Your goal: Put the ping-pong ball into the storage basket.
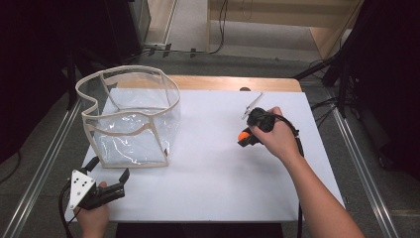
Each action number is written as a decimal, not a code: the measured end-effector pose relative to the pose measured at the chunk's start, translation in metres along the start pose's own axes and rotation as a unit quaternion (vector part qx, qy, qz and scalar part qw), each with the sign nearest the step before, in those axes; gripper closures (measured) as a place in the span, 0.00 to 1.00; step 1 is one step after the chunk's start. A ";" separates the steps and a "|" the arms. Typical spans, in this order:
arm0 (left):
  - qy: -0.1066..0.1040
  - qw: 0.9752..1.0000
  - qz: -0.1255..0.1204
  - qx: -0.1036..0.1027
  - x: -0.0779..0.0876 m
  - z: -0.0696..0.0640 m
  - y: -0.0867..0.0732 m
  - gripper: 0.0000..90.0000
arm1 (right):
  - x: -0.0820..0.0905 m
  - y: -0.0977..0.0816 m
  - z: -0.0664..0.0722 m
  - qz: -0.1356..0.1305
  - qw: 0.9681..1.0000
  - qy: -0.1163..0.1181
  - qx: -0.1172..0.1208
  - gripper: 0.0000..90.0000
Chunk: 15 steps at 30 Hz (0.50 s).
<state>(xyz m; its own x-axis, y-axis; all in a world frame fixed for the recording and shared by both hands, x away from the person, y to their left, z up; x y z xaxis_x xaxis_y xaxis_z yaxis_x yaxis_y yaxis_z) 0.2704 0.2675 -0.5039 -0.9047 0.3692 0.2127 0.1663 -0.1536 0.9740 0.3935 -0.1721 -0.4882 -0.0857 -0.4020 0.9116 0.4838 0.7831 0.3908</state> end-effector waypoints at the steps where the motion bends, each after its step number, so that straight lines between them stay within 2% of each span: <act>1: 0.000 1.000 0.000 0.000 0.000 0.000 0.000 0.00 | 0.000 0.001 0.001 -0.001 1.000 0.000 0.002 0.53; 15: 0.000 1.000 0.000 -0.001 0.000 0.000 0.000 0.00 | 0.005 0.016 0.007 -0.005 1.000 0.004 0.022 0.53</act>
<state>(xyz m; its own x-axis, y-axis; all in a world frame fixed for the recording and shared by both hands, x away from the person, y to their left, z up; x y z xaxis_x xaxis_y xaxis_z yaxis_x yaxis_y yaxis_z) 0.2705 0.2672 -0.5040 -0.9044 0.3699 0.2127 0.1657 -0.1550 0.9739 0.3944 -0.1584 -0.4764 -0.0831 -0.4142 0.9064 0.4447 0.7985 0.4057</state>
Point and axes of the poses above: each handheld gripper's, and its own axes: x roughly backward along the jaws, y roughly out of its top, z roughly to its left, the point moved 6 cm from there along -x, roughly forward along the jaws, and after that the axes turned 1 degree about z, right-handed, at the moved point
